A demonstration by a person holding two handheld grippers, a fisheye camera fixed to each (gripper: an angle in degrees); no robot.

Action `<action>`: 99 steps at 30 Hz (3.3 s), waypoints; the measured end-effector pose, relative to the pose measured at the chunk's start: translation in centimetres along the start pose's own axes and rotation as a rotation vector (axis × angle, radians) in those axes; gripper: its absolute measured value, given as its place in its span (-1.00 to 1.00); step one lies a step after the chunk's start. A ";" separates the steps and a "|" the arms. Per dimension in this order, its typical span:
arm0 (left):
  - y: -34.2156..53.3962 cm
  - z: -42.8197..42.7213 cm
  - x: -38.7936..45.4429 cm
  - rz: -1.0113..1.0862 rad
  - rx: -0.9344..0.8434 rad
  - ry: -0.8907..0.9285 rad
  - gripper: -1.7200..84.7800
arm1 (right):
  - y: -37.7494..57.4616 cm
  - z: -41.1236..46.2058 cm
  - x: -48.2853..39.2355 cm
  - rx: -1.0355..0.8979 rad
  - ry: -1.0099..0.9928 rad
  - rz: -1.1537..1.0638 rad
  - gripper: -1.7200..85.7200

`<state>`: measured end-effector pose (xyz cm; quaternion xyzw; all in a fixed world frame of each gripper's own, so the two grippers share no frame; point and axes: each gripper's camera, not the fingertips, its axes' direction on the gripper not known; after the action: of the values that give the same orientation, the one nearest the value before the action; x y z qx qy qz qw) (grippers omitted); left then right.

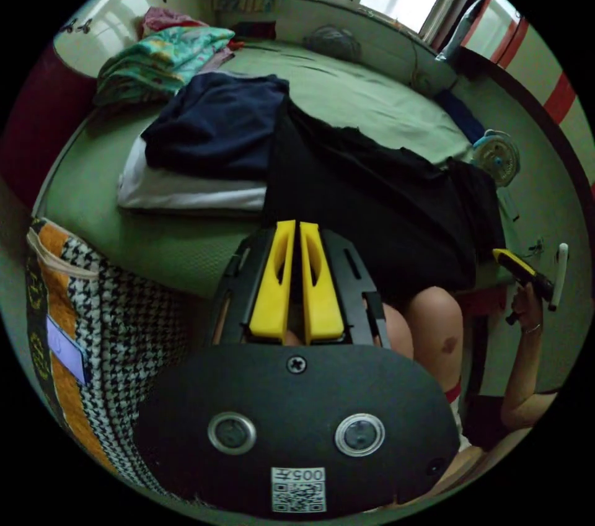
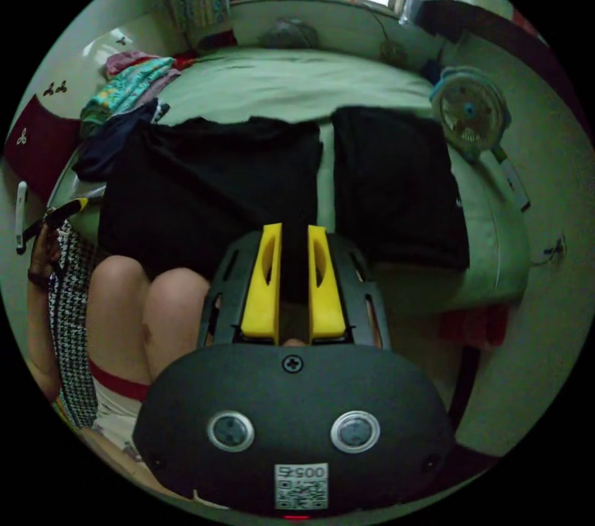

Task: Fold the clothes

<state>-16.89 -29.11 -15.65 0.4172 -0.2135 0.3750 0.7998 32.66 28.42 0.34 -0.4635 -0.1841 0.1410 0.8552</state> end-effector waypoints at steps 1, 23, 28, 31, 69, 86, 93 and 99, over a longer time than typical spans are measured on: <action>-0.8 0.5 0.5 0.009 -0.006 -0.001 -0.87 | -1.9 0.8 -0.3 0.011 -0.001 -0.005 -0.86; -18.3 15.1 16.5 0.176 -0.034 -0.087 -0.96 | -24.4 14.3 3.5 -0.060 -0.113 0.338 -0.98; -21.2 17.6 19.6 0.164 -0.049 -0.125 -0.97 | -25.9 14.3 3.2 -0.112 -0.120 0.265 -0.93; -22.5 18.2 21.5 0.152 -0.054 -0.104 -0.97 | -25.3 11.7 2.1 -0.018 -0.051 0.173 -0.84; -6.4 12.8 65.4 0.466 -0.094 -0.066 -0.94 | -12.8 -4.5 8.1 -0.005 0.079 0.012 -0.81; 12.5 14.1 91.8 0.668 -0.156 0.010 -0.68 | -5.2 -13.3 15.2 0.061 0.050 0.052 -0.77; 15.1 13.2 93.7 0.664 -0.197 -0.076 -0.84 | -6.0 -12.8 16.6 0.038 0.022 0.033 -0.76; 15.1 8.1 90.0 0.573 -0.167 0.124 -0.88 | -9.8 -11.7 17.6 0.019 -0.046 0.041 -0.75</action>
<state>27.60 7.71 55.43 0.2491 -0.3035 0.5911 0.7046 54.29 21.82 6.01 -0.4558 -0.1930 0.1708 0.8519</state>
